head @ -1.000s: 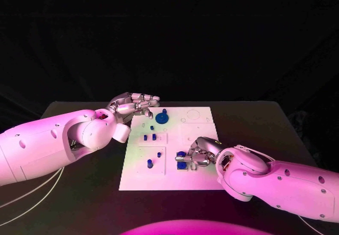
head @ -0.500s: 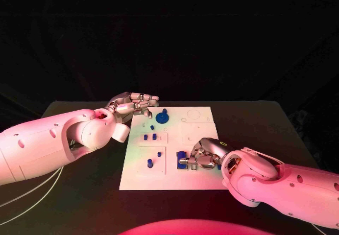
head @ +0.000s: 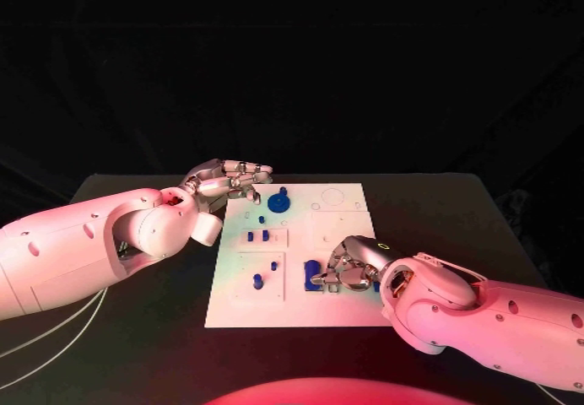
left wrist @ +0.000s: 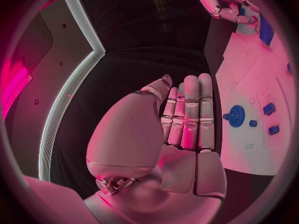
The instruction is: Assemble the parts on the task board
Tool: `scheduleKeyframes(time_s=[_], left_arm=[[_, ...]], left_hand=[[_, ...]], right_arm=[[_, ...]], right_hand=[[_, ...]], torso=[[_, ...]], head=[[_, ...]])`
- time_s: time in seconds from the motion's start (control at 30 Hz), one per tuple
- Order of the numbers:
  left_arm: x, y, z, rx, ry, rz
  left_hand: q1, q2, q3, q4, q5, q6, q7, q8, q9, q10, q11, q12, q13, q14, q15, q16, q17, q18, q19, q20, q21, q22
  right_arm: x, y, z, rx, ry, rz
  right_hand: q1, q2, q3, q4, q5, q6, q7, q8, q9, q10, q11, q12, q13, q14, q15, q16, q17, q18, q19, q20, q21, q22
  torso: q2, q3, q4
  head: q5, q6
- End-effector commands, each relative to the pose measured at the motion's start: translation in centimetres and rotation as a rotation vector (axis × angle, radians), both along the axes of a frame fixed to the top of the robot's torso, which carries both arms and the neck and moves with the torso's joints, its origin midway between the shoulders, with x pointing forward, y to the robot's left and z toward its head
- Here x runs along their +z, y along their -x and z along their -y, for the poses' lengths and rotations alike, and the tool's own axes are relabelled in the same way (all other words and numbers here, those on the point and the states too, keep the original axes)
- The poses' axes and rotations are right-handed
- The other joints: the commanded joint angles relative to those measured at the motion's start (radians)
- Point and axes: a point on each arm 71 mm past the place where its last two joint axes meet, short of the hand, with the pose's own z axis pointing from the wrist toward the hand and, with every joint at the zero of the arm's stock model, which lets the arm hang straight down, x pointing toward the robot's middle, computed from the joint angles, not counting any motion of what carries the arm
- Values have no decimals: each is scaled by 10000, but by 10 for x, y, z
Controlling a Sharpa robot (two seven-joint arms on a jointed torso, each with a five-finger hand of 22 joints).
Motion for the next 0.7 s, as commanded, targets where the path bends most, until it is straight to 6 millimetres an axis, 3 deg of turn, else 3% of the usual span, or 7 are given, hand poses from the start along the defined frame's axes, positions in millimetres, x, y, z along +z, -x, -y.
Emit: scheduleKeyframes(time_s=[0.03, 0.27, 0.47, 0.7], left_arm=[[1, 1, 2, -173, 137, -11], [1, 1, 2, -180, 131, -25], [1, 1, 1, -170, 120, -35], [1, 1, 1, -165, 116, -38]], left_hand=[[-78, 27, -41, 2, -14, -69, -12, 39, -10, -46, 12, 50, 16, -54, -5, 54, -9, 124, 35, 20, -69, -11], [-78, 27, -41, 2, -14, -69, -12, 39, -10, -46, 12, 50, 16, -54, -5, 54, -9, 124, 35, 20, -69, -11], [-78, 27, -41, 2, -14, -69, -12, 39, -10, -46, 12, 50, 16, -54, -5, 54, -9, 124, 35, 20, -69, -11], [-78, 27, -41, 2, -14, -69, -12, 39, -10, -46, 12, 50, 16, -54, -5, 54, -9, 124, 35, 20, -69, -11]], right_arm=[[-1, -1, -1, 10, 232, 51], [-3, -2, -1, 13, 336, 31], [-3, -1, -2, 253, 355, -50], [-3, 1, -3, 420, 374, -156]], right_hand=[[61, 132, -18, 59, 125, 38, -40, 72, 14, 148, -58, 73, 699, 752, -91, 70, 1162, -67, 1046, -57, 35, 2629], [265, 217, 13, 17, 236, 49, -62, 92, 36, 183, -78, 118, 752, 755, -109, 77, 1176, -67, 1046, -74, 35, 2629], [402, -10, -123, -58, 462, 31, -54, 97, 51, 181, -75, 108, 764, 751, -110, 70, 1167, -67, 1046, -81, 35, 2629], [506, -165, -230, -119, 220, 18, -43, 104, 67, 165, -64, 78, 759, 749, -103, 66, 1164, -67, 1046, -77, 35, 2629]], torso=[[9, 2, -5], [3, -4, -15], [-3, -3, -11], [-3, -4, -16]], head=[[5, -7], [14, -29], [16, -36], [26, -47]])
